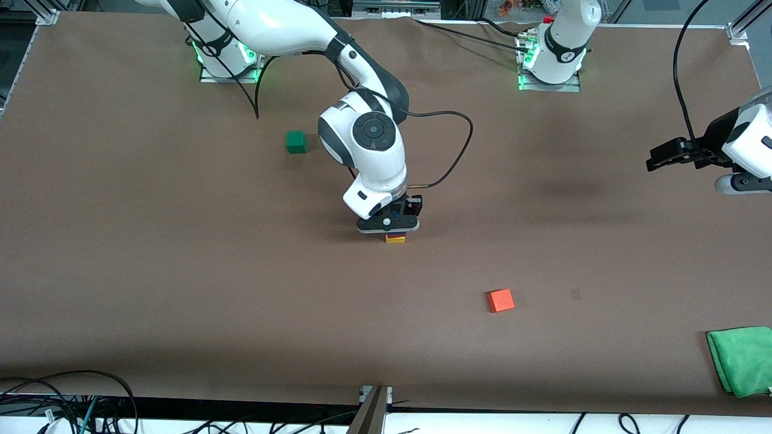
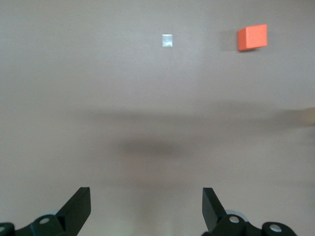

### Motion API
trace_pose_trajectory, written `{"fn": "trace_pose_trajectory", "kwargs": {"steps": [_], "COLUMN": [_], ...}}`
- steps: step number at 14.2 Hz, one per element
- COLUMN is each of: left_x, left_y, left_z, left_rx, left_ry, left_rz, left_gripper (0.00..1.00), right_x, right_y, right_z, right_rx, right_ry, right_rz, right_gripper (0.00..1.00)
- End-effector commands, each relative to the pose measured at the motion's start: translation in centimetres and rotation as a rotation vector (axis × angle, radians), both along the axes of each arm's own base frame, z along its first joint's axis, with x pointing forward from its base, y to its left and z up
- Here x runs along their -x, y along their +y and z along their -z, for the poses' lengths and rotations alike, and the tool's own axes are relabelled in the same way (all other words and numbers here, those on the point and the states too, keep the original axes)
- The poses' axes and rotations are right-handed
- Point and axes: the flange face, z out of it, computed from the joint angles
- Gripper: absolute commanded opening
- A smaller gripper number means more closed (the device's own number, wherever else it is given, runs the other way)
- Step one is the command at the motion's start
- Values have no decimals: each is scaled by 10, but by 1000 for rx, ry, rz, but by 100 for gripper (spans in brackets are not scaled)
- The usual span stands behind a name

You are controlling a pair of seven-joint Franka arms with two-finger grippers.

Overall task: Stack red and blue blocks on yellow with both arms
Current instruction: 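Carry the blue cube over the red cube with the right gripper, then lower the blue cube onto the red cube and open the right gripper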

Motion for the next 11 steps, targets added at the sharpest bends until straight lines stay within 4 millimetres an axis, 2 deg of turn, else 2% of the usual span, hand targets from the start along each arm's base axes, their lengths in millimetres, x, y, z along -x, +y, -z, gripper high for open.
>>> {"fn": "trace_pose_trajectory", "kwargs": {"steps": [1, 3, 5, 7, 9, 11], "left_x": [-4, -5, -5, -5, -5, -4], "left_y": [-5, -7, -7, -7, -6, -6], "left_z": [-6, -9, -9, -9, -9, -9], "left_rx": [-35, -34, -34, -34, -34, -34], "left_ry": [1, -6, -8, -6, -8, -5], "left_rz": [22, 25, 25, 23, 22, 22], "left_gripper": [100, 100, 100, 100, 100, 100], "right_x": [-3, -2, -1, -3, -26, -55], "right_y": [6, 6, 0, -12, -52, -115], "right_z": [-4, -8, -21, -61, -98, -124], "right_rx": [-7, -3, 14, 14, 23, 57], "right_ry": [-17, -15, 3, -5, -8, 28], "right_rz": [7, 6, 7, 2, -23, -62], "right_gripper": [100, 100, 100, 100, 100, 100]}}
